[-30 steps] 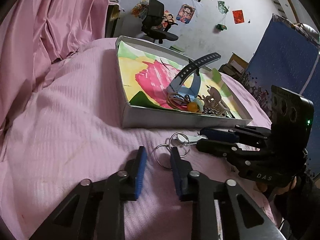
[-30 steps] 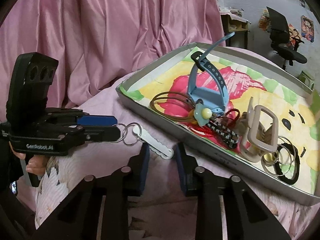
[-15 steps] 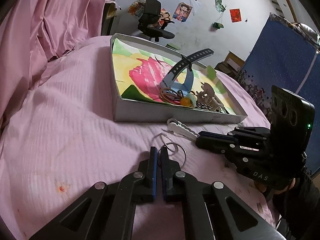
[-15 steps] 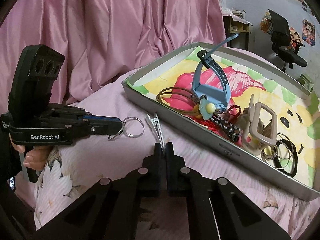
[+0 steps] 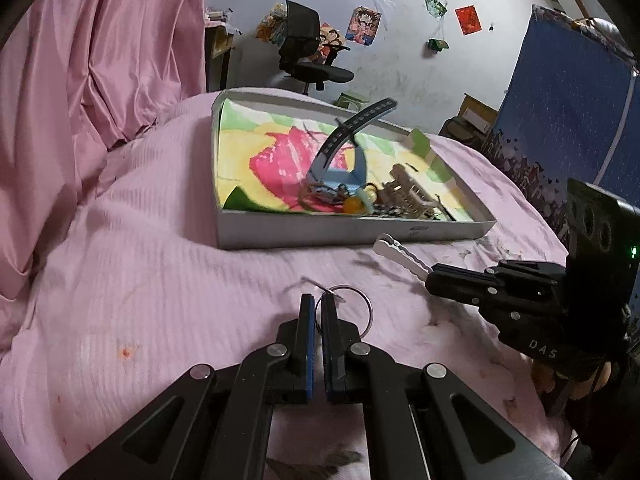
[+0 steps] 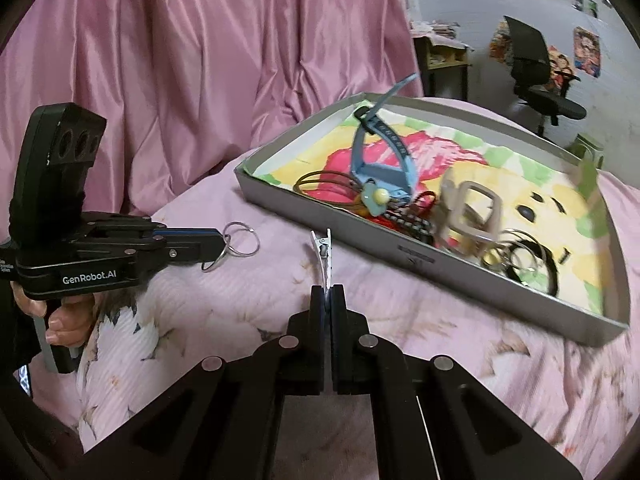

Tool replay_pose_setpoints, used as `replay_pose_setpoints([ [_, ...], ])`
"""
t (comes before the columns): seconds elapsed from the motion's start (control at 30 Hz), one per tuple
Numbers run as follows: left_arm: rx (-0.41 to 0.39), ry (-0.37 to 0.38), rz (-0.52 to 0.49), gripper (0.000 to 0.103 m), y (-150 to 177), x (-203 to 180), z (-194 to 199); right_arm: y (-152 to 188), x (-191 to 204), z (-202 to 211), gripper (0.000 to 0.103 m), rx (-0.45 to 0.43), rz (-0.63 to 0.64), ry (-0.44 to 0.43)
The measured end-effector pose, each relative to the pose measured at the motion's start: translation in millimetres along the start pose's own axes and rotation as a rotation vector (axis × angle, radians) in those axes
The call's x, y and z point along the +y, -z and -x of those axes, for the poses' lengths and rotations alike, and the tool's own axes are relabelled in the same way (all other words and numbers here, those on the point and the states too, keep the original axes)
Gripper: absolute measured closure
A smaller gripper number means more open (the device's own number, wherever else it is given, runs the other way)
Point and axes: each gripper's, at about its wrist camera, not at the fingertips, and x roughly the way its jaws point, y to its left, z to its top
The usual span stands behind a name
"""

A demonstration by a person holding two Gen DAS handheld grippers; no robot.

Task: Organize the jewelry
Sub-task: 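Grasp the keys on a ring with the left tool, then carry the keys with the left tool and release them into the tray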

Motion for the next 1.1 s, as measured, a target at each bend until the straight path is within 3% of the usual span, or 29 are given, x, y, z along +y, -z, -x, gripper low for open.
replay_pose_setpoints([
  [0.6, -0.08, -0.063, -0.053, 0.099, -38.5, -48.4, 18.2, 16.9, -32.2, 62.7, 0.1, -0.267, -0.163, 0.071],
  [0.87, -0.151, -0.062, -0.01, 0.099, -59.8, -63.3, 8.0, 13.3, -56.1, 68.6, 0.1, -0.319, -0.227, 0.126],
  [1.1, -0.145, -0.067, 0.016, 0.099, -78.3, -72.2, -18.5, 5.1, -78.8, 63.9, 0.1, -0.338, -0.268, 0.168],
])
